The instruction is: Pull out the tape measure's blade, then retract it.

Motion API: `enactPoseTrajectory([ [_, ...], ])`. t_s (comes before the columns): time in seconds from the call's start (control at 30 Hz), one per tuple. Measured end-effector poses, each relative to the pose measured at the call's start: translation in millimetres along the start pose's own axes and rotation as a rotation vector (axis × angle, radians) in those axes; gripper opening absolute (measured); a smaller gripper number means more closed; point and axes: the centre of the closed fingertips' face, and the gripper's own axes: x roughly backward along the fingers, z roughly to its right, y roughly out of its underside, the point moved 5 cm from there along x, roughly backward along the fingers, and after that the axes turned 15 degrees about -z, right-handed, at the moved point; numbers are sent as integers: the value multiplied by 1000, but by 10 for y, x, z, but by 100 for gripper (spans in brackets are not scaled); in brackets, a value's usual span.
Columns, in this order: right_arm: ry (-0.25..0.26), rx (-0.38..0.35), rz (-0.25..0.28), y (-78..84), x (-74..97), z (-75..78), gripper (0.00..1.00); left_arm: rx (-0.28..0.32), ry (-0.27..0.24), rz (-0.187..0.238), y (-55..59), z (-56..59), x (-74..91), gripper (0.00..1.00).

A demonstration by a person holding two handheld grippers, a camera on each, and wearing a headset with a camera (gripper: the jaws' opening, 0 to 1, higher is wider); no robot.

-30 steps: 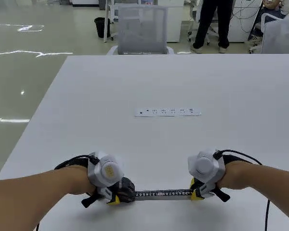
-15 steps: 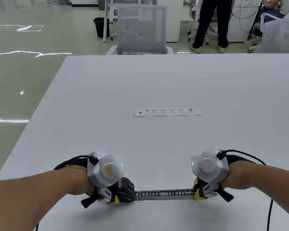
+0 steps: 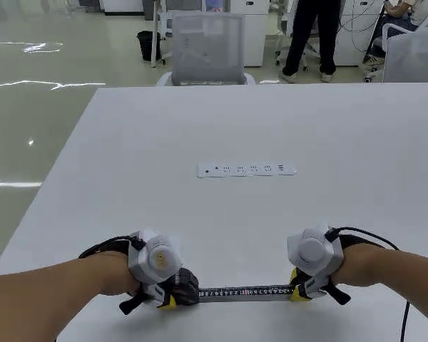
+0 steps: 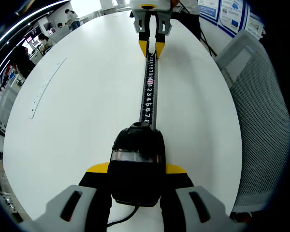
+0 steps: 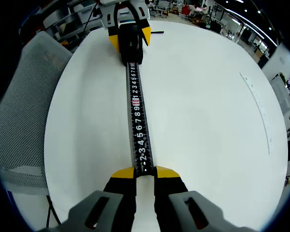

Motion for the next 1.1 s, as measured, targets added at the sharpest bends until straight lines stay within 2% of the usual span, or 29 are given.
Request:
enactPoseTrajectory([
  [1.1,-1,-21,-24,243,34,26,12,2,4,2,-3,4,-2,34],
])
